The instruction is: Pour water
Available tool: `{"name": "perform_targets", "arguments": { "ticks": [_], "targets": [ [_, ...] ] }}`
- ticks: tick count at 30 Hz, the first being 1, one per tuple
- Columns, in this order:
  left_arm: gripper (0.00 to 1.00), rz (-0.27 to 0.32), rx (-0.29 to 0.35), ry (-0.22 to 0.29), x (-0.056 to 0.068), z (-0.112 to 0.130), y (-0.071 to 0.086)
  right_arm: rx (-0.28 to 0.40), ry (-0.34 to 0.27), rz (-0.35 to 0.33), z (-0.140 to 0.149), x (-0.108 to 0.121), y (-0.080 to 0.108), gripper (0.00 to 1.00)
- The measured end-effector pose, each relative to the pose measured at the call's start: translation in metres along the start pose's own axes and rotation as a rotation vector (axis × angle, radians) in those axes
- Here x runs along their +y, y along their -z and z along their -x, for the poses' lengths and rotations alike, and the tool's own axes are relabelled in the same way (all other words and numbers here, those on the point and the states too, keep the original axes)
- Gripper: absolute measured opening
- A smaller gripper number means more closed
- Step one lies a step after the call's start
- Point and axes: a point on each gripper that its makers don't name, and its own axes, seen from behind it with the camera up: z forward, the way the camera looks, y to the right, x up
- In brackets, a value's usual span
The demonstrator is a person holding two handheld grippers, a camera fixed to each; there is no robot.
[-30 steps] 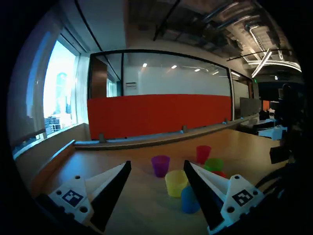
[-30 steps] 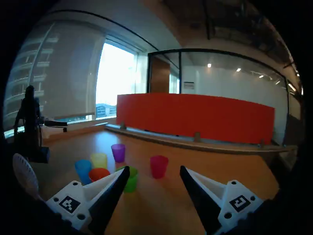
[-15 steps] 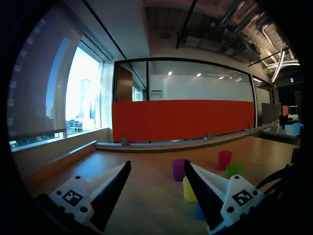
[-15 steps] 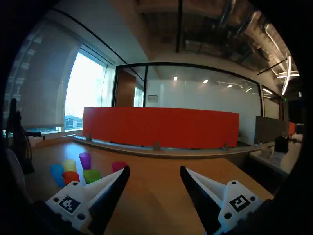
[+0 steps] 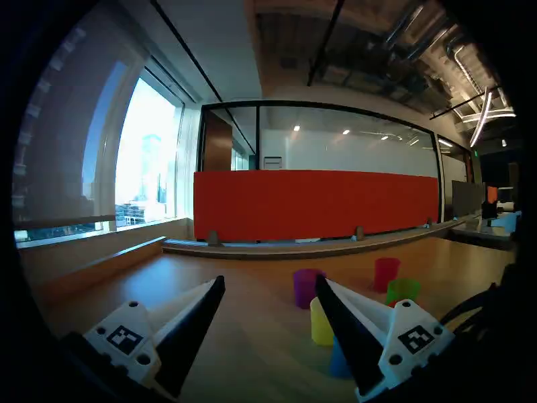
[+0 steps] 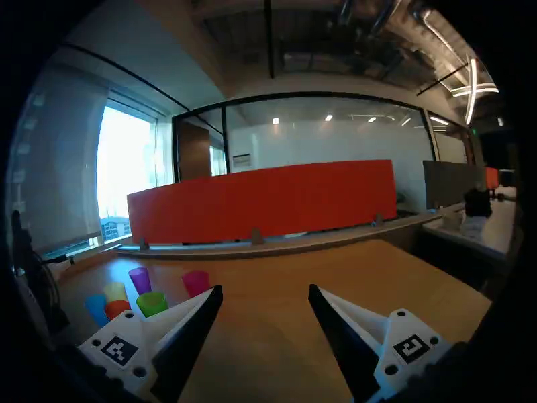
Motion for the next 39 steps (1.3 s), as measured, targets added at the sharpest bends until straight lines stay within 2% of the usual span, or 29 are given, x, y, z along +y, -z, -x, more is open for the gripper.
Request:
{"name": "perform_targets", "arguments": {
  "ticks": [6,12,24,33,39],
  "targets": [
    [1.0,0.0,0.011,0.023,0.001,0.008,-0.002,-0.006,0.004,0.006,0.001,-0.003,-0.001,0.99],
    [1.0,-0.013,-0.002,0.045,-0.007,0.021,-0.005,-0.021,0.007,0.005,0.008,-0.006,-0.002,0.99],
    [1.0,-0.013,-0.022,0.028,-0.008,0.035,-0.012,-0.029,-0.003,-0.006,0.014,-0.01,-0.007,0.99],
    [1.0,-0.019,-0.028,0.0,-0.008,0.037,-0.013,-0.031,-0.002,-0.012,0.015,-0.013,-0.008,0.99],
    [1.0,-0.026,-0.028,0.0,-0.009,0.037,-0.012,-0.03,-0.007,-0.015,0.013,-0.015,-0.007,1.0]
  ]
}}
